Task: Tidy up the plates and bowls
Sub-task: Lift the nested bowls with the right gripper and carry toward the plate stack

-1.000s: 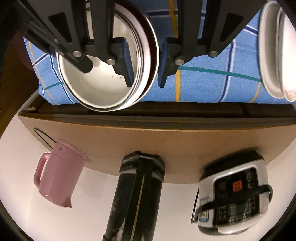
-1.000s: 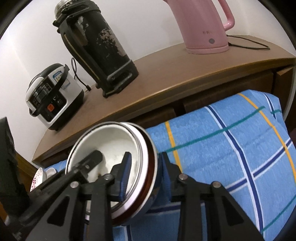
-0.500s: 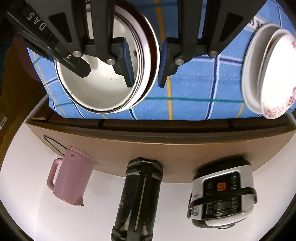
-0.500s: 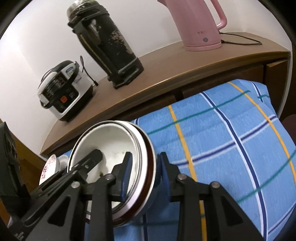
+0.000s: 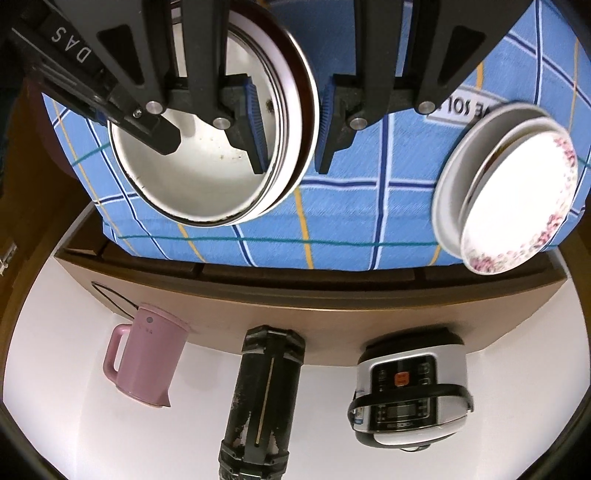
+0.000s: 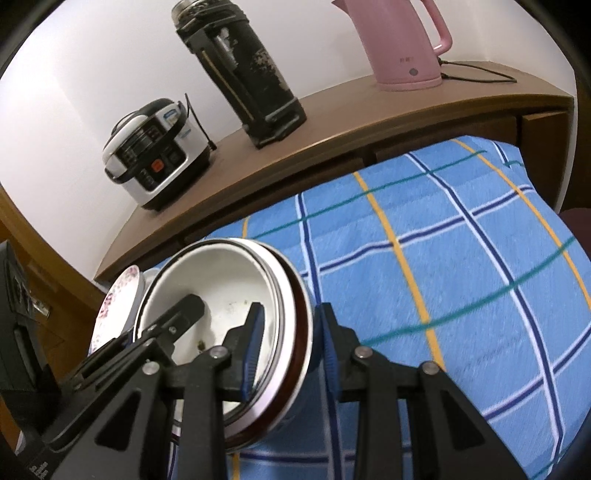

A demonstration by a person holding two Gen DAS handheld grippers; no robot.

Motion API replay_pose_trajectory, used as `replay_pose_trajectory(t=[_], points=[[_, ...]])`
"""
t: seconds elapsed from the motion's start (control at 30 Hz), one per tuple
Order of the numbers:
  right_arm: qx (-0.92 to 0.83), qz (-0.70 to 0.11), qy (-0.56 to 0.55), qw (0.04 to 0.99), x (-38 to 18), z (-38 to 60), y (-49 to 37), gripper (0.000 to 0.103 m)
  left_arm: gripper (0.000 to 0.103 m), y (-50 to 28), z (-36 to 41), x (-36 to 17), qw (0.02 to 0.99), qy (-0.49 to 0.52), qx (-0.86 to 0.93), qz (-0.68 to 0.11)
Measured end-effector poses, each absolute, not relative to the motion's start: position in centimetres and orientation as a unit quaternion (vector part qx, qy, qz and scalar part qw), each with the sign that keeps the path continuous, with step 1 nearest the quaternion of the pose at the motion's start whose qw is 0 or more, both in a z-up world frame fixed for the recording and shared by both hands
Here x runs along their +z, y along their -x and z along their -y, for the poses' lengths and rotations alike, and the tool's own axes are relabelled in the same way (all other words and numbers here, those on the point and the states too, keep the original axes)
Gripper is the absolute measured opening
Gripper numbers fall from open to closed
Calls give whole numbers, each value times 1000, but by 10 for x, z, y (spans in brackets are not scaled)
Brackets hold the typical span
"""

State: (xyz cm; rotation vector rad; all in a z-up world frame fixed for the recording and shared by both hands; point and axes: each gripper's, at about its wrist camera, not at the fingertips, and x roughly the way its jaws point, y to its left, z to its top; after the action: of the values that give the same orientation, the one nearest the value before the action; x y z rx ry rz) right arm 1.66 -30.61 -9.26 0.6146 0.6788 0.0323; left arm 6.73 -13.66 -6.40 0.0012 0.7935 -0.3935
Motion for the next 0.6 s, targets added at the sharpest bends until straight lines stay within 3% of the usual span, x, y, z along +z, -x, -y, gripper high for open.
replay_pose_trajectory(t=[0.6], points=[[61,-338,-273,899,-84,236,6,30,29,-34,64,-57,914,12,-147,-377]])
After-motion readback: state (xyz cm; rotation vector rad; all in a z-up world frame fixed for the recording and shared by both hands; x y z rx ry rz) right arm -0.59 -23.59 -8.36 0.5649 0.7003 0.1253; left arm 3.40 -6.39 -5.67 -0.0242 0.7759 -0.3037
